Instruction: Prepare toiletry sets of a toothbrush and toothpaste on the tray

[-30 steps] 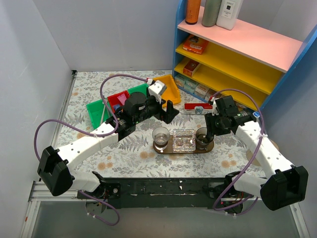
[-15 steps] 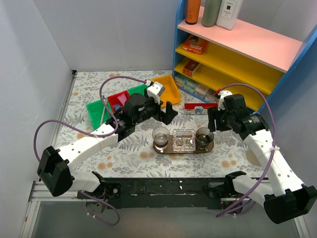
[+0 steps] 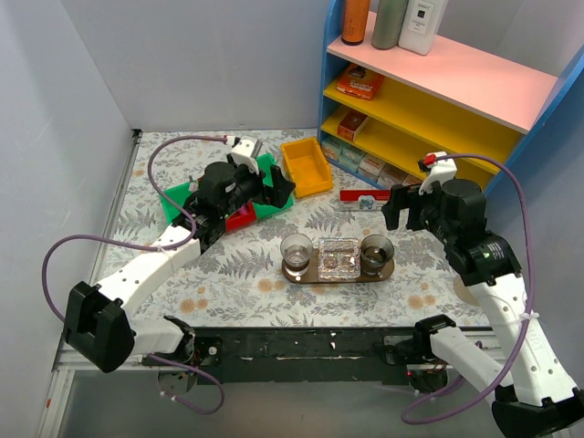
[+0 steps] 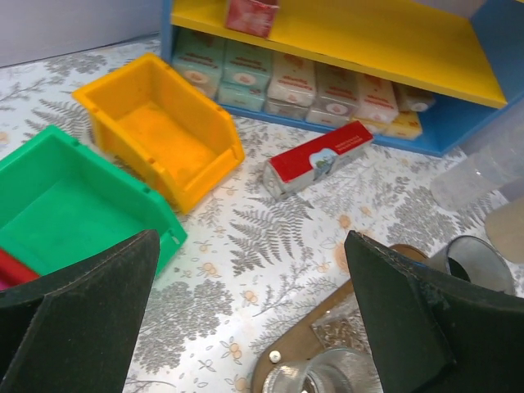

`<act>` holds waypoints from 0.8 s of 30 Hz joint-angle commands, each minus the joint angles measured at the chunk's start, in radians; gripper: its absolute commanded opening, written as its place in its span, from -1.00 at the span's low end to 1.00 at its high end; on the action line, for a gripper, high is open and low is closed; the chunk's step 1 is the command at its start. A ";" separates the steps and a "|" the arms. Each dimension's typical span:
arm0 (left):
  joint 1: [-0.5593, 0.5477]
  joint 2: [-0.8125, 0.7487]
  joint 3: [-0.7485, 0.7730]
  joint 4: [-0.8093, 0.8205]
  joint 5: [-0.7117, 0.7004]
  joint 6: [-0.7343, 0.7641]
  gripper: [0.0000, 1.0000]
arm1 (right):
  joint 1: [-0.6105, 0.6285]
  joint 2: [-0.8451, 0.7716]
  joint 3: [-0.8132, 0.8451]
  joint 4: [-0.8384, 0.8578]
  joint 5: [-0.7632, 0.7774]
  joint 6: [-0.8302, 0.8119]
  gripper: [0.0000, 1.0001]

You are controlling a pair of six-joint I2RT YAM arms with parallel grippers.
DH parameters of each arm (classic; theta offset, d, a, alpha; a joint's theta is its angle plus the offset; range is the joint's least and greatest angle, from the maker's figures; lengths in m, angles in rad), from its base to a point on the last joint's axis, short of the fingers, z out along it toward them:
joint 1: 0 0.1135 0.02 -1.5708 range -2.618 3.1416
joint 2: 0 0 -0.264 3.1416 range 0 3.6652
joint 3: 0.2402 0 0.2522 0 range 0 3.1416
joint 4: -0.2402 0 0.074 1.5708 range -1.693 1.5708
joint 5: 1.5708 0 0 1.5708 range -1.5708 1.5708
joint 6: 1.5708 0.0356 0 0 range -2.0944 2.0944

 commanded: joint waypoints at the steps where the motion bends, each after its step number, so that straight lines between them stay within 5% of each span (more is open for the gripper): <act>1: 0.084 -0.037 -0.028 0.009 0.024 -0.043 0.96 | 0.000 -0.005 -0.018 0.110 -0.013 -0.017 0.96; 10: 0.330 0.180 0.090 -0.206 -0.147 -0.207 0.84 | 0.000 -0.013 -0.048 0.150 -0.009 -0.029 0.89; 17: 0.335 0.215 0.117 -0.261 -0.313 -0.056 0.50 | 0.000 -0.040 -0.087 0.152 0.007 -0.044 0.88; 24: 0.333 0.249 0.130 -0.327 -0.310 0.011 0.22 | 0.000 -0.034 -0.104 0.166 0.005 -0.040 0.87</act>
